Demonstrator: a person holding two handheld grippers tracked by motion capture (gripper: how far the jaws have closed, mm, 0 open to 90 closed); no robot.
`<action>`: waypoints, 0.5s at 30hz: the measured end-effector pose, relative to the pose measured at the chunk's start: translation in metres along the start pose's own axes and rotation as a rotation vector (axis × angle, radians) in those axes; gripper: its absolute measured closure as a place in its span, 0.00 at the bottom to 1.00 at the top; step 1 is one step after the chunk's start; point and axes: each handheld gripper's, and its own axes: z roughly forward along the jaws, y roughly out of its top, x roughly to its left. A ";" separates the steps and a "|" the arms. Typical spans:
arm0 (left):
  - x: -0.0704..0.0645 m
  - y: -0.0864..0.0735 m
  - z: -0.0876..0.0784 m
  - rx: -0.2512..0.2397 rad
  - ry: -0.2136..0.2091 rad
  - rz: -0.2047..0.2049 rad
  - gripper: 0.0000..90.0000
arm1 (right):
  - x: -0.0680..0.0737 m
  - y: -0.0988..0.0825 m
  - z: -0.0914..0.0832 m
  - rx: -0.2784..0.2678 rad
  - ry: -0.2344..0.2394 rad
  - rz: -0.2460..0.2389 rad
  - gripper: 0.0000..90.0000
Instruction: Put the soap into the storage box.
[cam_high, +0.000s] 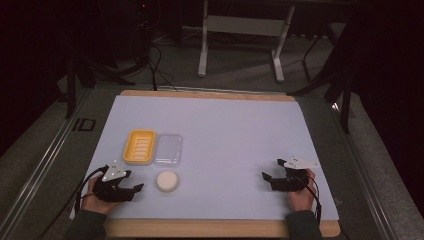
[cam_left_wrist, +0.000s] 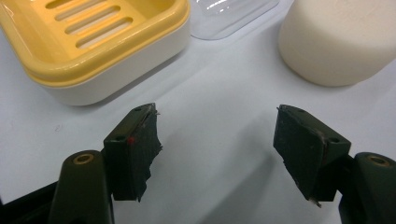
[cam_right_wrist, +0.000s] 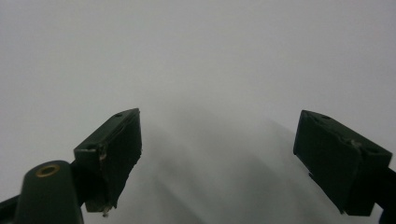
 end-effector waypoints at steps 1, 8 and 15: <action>-0.001 0.000 0.000 0.003 0.000 0.002 0.35 | 0.000 0.000 0.000 0.001 0.000 -0.005 0.17; -0.008 0.004 -0.001 0.011 -0.016 0.020 0.35 | 0.001 0.000 0.000 0.004 -0.007 -0.017 0.17; -0.010 0.008 0.002 0.040 -0.024 0.039 0.35 | 0.003 0.000 -0.001 -0.007 -0.008 -0.031 0.17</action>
